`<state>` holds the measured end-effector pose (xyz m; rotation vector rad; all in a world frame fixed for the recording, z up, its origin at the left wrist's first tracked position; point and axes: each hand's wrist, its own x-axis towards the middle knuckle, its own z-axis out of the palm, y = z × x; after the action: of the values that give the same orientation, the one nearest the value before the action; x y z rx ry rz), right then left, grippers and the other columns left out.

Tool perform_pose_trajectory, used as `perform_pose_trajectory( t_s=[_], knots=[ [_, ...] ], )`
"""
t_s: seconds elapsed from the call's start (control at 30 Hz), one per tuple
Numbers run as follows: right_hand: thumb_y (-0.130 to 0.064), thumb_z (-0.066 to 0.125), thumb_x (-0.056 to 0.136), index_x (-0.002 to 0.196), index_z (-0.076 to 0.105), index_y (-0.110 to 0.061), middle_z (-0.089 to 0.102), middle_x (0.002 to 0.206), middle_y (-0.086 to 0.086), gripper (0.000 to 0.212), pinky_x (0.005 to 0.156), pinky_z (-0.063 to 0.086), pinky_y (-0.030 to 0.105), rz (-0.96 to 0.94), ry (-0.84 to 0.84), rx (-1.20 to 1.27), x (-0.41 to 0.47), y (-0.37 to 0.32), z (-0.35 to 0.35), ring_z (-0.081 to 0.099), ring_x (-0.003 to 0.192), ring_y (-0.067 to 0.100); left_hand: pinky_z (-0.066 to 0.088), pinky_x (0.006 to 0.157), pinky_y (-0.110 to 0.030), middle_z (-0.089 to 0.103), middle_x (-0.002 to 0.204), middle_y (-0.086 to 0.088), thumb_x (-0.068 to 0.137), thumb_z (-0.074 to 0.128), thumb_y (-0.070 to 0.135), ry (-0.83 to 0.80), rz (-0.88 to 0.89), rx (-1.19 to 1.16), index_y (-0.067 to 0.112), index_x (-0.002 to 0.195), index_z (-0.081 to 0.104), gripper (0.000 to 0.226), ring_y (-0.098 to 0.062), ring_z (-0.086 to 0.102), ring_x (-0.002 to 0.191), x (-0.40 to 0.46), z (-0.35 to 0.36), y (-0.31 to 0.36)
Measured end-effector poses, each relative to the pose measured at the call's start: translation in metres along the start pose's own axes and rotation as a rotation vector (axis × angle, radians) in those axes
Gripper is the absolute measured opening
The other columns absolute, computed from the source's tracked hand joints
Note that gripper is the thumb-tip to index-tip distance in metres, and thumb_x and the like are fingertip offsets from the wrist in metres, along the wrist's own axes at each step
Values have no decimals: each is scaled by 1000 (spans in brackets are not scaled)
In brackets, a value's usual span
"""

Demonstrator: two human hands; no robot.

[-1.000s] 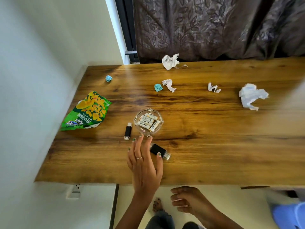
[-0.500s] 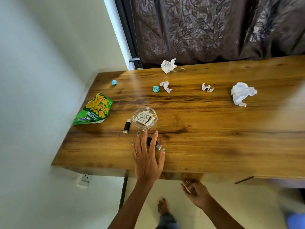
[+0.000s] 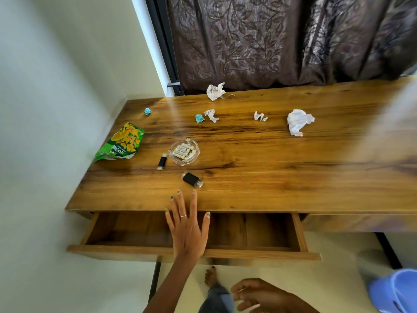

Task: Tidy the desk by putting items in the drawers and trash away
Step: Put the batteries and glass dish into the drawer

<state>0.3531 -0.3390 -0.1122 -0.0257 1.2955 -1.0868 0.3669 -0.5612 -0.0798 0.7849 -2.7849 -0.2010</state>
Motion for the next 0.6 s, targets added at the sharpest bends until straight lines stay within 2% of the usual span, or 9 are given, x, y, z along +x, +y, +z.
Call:
perform_pose_trajectory(
  t_s=[0.03, 0.1, 0.17, 0.23, 0.37, 0.47, 0.6],
  knots=[
    [-34, 71, 76, 111, 61, -14, 61, 118, 8, 41, 89, 47, 29, -22, -56, -59, -12, -9, 8, 60, 103, 18, 9, 114, -52, 4, 159, -11, 92, 22, 59, -20, 15, 14, 28, 151, 13, 68, -32, 5, 145, -7, 0, 0],
    [-31, 62, 88, 120, 60, -16, 61, 125, 6, 35, 88, 47, 25, -70, -108, -111, -33, -30, 24, 61, 107, 14, 11, 112, -54, 5, 158, -12, 90, 24, 61, -67, 34, 45, 27, 152, 12, 71, -34, 7, 144, -18, 0, -2],
    [-27, 54, 94, 124, 58, -17, 62, 126, 7, 32, 85, 50, 22, -153, -100, -91, -51, -51, 37, 61, 111, 17, 12, 109, -57, 7, 158, -14, 86, 29, 62, -114, 40, 82, 25, 152, 12, 77, -39, 12, 143, -25, 0, -3],
    [-24, 51, 96, 122, 59, -17, 64, 122, 7, 28, 89, 50, 26, -263, -71, -103, -66, -68, 48, 60, 113, 22, 12, 107, -59, 9, 157, -17, 82, 33, 64, -154, 56, 116, 23, 152, 14, 83, -42, 14, 142, -35, 1, -6],
    [-21, 46, 98, 115, 62, -21, 68, 112, 0, 23, 91, 52, 30, -440, 61, -178, -80, -87, 58, 64, 105, 15, 10, 109, -58, 3, 158, -17, 77, 30, 73, -217, 82, 135, 22, 152, 10, 93, -41, 5, 143, -54, -2, -13],
    [-22, 46, 98, 113, 63, -22, 69, 109, 0, 22, 91, 51, 32, -484, 126, -201, -82, -90, 58, 65, 103, 15, 18, 107, -59, 13, 157, -17, 79, 30, 73, -235, 56, 140, 21, 151, 18, 90, -42, 14, 142, -67, -5, -13],
    [-20, 46, 98, 110, 65, -22, 70, 106, 0, 22, 86, 52, 29, -475, 166, -211, -79, -93, 59, 66, 99, 14, 28, 103, -58, 20, 155, -16, 75, 37, 71, -246, 37, 138, 23, 150, 23, 90, -39, 13, 140, -82, -9, -14]
  ],
)
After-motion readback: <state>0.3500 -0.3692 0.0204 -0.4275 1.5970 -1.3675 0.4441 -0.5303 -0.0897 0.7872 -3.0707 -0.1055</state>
